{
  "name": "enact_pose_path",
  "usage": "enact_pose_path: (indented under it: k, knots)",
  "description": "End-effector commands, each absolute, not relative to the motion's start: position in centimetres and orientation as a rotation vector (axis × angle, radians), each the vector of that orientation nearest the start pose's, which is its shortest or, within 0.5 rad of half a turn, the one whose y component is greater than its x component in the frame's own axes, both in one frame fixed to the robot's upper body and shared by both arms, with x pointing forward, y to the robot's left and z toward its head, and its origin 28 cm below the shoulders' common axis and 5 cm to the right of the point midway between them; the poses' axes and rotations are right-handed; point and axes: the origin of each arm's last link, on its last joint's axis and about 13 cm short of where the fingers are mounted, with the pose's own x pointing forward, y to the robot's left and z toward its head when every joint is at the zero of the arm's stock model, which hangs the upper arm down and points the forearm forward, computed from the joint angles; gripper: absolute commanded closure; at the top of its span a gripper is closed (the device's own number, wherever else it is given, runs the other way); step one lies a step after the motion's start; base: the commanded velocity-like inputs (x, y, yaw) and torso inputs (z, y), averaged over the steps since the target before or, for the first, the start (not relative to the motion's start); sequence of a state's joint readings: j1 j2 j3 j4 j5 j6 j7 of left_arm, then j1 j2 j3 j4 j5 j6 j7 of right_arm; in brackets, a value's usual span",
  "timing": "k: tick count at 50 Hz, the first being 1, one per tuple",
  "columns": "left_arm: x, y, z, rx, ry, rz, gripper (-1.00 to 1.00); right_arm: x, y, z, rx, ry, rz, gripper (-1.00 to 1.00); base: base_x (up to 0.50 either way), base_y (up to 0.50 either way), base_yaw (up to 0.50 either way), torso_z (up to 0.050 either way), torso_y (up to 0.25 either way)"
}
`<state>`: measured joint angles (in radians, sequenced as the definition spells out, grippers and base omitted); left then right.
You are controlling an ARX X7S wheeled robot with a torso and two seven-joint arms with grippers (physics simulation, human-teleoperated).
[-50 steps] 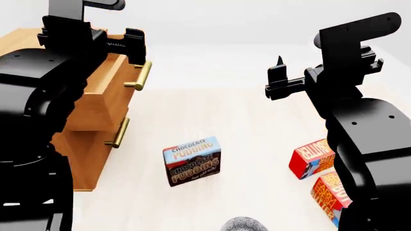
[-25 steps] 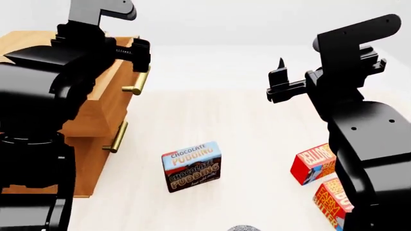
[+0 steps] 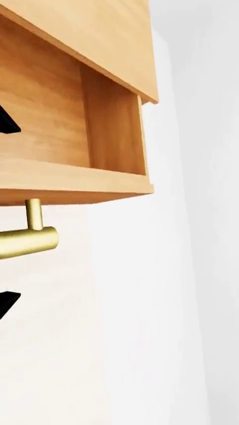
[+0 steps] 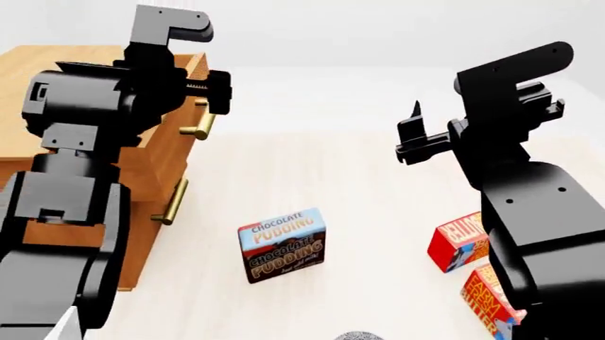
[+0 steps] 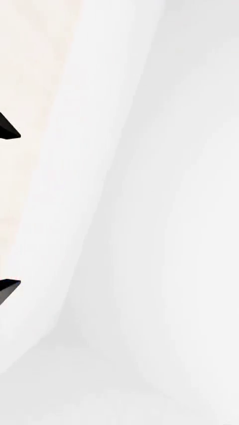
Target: Put the bowl in the top drawer of the cabinet.
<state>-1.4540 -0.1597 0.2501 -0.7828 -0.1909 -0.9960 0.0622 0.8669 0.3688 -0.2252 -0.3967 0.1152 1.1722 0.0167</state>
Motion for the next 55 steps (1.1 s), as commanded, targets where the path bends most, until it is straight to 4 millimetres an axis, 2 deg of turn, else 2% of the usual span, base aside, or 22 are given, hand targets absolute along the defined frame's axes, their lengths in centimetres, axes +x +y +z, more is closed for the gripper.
enact_pose_path:
  k: [1, 8, 16, 39, 55]
  knots:
    - [41.3, 24.0, 27.4, 0.068, 0.422, -0.025, -1.0, 29.9, -14.4, 23.7, -0.406, -0.022, -0.036, -1.0, 0.0, 0.0, 0.0, 0.0, 0.0]
    - [42.1, 24.0, 26.4, 0.053, 0.447, -0.025, -1.0, 30.1, -14.3, 23.4, -0.415, -0.012, -0.037, -1.0, 0.0, 0.0, 0.0, 0.0, 0.0]
    - [42.1, 24.1, 25.8, 0.021, 0.473, -0.04, -1.0, 30.3, -14.3, 23.3, -0.426, -0.001, -0.036, -1.0, 0.0, 0.0, 0.0, 0.0, 0.0]
    - [41.7, 23.2, 26.4, -0.223, 0.506, -0.221, -1.0, 30.3, -14.2, 22.7, -0.457, 0.019, -0.032, -1.0, 0.0, 0.0, 0.0, 0.0, 0.0]
    - [41.9, 21.8, 26.1, -0.267, 0.484, -0.278, -1.0, 30.0, -14.7, 22.1, -0.459, 0.034, -0.038, -1.0, 0.0, 0.0, 0.0, 0.0, 0.0]
